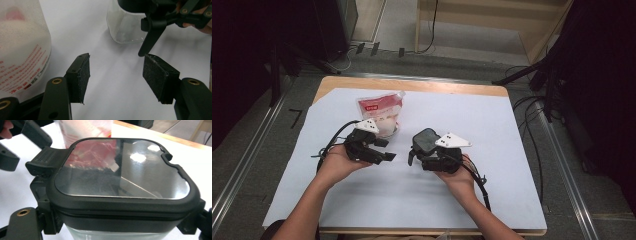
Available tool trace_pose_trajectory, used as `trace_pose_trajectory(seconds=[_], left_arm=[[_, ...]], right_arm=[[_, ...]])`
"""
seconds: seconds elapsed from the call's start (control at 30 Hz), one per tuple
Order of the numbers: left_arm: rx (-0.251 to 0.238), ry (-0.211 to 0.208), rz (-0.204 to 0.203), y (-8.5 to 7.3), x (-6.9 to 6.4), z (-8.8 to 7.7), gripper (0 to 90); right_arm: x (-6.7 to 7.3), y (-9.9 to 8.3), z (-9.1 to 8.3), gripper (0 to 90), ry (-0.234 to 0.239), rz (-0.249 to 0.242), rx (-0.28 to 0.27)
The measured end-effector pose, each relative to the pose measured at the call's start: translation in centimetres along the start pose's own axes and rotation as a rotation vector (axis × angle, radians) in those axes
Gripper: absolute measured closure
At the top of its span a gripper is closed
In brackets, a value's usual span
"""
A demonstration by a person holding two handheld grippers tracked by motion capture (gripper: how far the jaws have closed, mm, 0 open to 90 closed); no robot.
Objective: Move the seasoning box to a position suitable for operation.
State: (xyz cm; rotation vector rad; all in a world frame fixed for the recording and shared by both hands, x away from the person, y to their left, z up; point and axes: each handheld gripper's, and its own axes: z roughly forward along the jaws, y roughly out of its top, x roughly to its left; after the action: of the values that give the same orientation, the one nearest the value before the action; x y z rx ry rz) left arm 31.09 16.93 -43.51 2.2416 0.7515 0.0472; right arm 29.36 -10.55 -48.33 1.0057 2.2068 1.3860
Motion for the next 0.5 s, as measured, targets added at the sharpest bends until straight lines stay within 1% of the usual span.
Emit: trace_pose_trajectory(seconds=[0.03,0.07,0.1,0.27,0.5], left_arm=[[0.0,0.0,0.0,0.0,0.0,0.0,39.9],[-0.006,-0.001,-0.003,0.0,0.0,0.0,39.9],[-0.006,-0.002,-0.003,0.0,0.0,0.0,39.9],[0.016,0.005,0.002,0.1,0.0,-0.1,39.9],[0.008,0.001,-0.001,0.0,0.0,0.1,39.9]], right_arm=[[0.0,0.0,0.0,15.8,0.0,0.0,0.0],[0.3,-0.1,0.2,15.8,0.009,-0.01,0.004],[0.5,-0.2,0.3,15.8,0.016,-0.005,0.007],[1.1,-0.6,0.9,15.8,0.033,-0.016,0.021],[1.6,-1.1,1.4,15.8,0.049,-0.013,0.039]])
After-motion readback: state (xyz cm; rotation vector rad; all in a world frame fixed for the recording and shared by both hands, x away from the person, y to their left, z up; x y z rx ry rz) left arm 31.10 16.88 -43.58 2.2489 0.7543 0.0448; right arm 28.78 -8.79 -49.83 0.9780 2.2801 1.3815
